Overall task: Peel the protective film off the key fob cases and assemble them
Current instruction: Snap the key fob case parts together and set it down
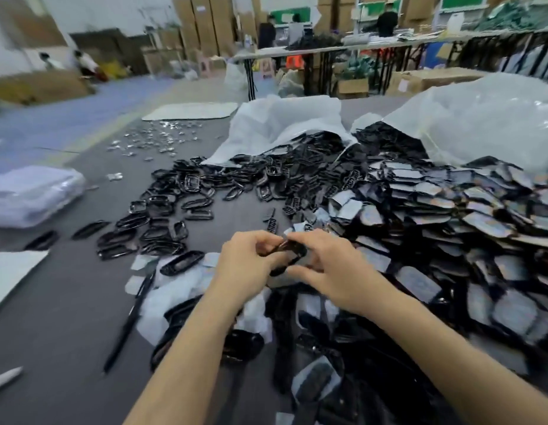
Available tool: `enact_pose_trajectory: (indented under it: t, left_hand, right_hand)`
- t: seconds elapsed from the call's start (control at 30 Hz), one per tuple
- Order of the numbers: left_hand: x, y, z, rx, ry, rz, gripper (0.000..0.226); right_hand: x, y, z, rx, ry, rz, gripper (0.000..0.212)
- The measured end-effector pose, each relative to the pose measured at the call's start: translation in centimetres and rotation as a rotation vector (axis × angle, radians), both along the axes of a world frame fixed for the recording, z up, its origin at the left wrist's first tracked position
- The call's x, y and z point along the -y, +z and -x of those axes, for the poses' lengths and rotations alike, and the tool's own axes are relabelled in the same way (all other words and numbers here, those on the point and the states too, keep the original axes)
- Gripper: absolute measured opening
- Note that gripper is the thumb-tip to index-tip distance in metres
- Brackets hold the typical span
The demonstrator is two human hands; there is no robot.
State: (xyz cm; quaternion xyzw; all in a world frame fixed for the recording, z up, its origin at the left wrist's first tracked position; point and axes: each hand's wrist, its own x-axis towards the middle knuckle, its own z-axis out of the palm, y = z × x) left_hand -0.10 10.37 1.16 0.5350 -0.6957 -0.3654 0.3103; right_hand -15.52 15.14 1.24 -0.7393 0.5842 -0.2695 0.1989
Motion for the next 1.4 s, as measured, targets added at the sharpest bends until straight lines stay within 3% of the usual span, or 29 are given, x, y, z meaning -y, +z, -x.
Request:
enact_pose_trajectory:
  t: [0.07,0.13,0.23,0.3,0.37,0.47,0.57,0.7,0.8,0.93,1.03,1.2,1.4]
  left_hand:
    - [-0.6,0.6,0.6,-0.136,-0.115,-0.023,0.013]
    - [-0.2,1.1,0.9,-0.129,-0.251,-0.014,0.011]
    - [2.6,1.1,0.9,0.088,-0.196,0.155,0.013]
    - [5.5,0.5,1.3,0.238,-0.032,0.185,0.030]
    - [7.3,-1.1,2.1,0.469,0.000,0.188,0.039]
    - [7.9,-3.2,2.9,0.558,0.024,0.272,0.021]
    - [6.9,-3.1,3.3,0.422,0.099,0.280,0.007]
    - [2.1,-2.4,5.3,-0.219,0.092,0.064,0.016]
    - [-1.6,-2.8,6.7,-0.469,0.028,0.237,0.024]
    - [-3.2,-3.3,7.1,-0.358,-0.136,0.497,0.008]
    - [-3.1,-3.2,6.7,-0.304,-0.162,0.569,0.005]
    - [-3.1,-2.9,6.5,-0.394,-0.085,0.360,0.014]
    - [-3.1,-3.0,6.8,-0.652,-0.201,0.038,0.022]
  right_hand:
    - [-0.2,-0.5,0.1,0.189,-0.039,0.077,0.041]
    - [-0.7,-0.9,1.3,0.374,-0.135,0.162,0.023]
    - [-2.0,-1.9,3.2,0.520,-0.287,0.178,0.017]
    - [-2.8,-2.3,4.0,0.614,-0.346,0.140,0.020]
    - [-3.1,-2.3,4.4,0.742,-0.360,0.087,0.024]
    - [-3.4,-1.9,4.5,1.065,-0.304,-0.028,0.032]
    - [-3.7,-1.7,4.7,1.145,-0.335,-0.026,0.026]
    - [-3.7,-1.7,4.6,1.096,-0.382,0.026,0.031]
    - [-3.5,-1.6,4.3,1.106,-0.356,-0.012,0.022]
    - [-3.5,-1.8,3.4,1.101,-0.305,-0.055,0.020]
    - [-3.7,-1.7,3.3,1.124,-0.288,-0.051,0.017]
    - [-3.7,-1.7,3.4,1.157,-0.300,-0.096,0.024]
    - [-3.3,-1.9,4.4,1.199,-0.343,-0.112,0.028]
